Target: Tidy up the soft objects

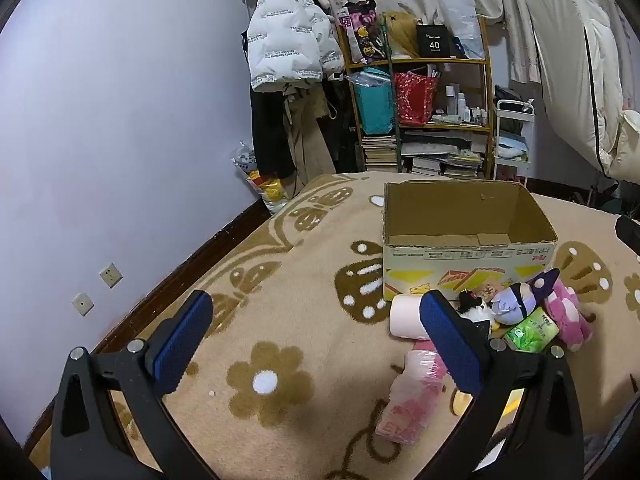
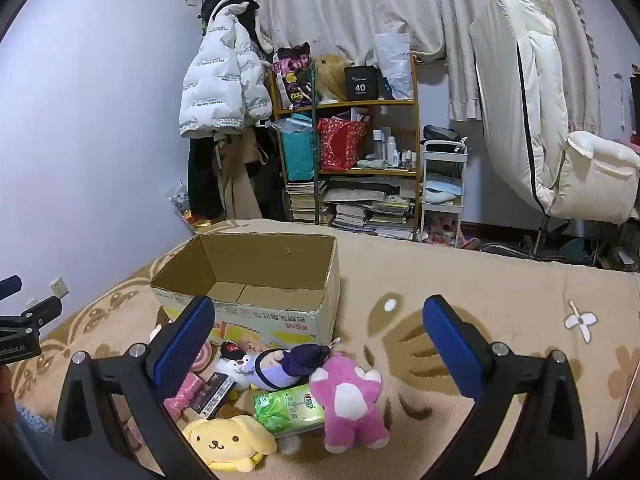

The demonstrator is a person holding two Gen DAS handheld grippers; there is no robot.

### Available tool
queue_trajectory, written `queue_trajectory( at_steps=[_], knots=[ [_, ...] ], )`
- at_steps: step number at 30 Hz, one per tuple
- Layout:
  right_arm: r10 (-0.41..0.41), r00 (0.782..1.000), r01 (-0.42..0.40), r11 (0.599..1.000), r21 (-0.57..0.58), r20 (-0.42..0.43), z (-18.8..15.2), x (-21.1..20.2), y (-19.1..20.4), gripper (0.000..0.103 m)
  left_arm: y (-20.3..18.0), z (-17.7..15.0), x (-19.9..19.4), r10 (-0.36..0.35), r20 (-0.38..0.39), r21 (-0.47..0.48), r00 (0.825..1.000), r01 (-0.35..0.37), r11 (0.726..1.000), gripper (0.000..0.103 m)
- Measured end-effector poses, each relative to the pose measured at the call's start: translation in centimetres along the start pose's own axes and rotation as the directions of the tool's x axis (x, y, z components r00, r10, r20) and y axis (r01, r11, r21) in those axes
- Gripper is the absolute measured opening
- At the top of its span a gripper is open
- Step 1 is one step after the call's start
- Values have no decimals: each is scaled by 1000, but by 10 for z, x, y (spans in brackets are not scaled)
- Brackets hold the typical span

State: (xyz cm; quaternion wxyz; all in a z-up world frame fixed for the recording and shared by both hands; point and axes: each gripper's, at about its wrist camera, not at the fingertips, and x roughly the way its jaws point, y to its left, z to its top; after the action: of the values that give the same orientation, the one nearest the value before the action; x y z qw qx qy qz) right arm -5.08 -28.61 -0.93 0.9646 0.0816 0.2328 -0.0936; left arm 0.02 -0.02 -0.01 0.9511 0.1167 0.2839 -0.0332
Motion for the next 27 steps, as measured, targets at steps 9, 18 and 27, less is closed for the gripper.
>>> queue_trajectory(
  at_steps=[9, 18, 27],
  knots=[
    [-2, 1000, 2, 1000, -7, 10, 0, -1, 1, 103, -2, 1, -1, -6, -2, 4, 1000, 6, 1000, 102],
    [-4, 1000, 4, 1000, -10, 10, 0, 0, 1, 103, -3, 0, -2, -3, 4, 5, 1000, 3, 1000, 102],
    [-4, 1000, 4, 1000, -11, 11, 0, 0, 1, 103, -3, 0, -2, -3, 6, 8, 1000, 3, 1000, 102]
  ],
)
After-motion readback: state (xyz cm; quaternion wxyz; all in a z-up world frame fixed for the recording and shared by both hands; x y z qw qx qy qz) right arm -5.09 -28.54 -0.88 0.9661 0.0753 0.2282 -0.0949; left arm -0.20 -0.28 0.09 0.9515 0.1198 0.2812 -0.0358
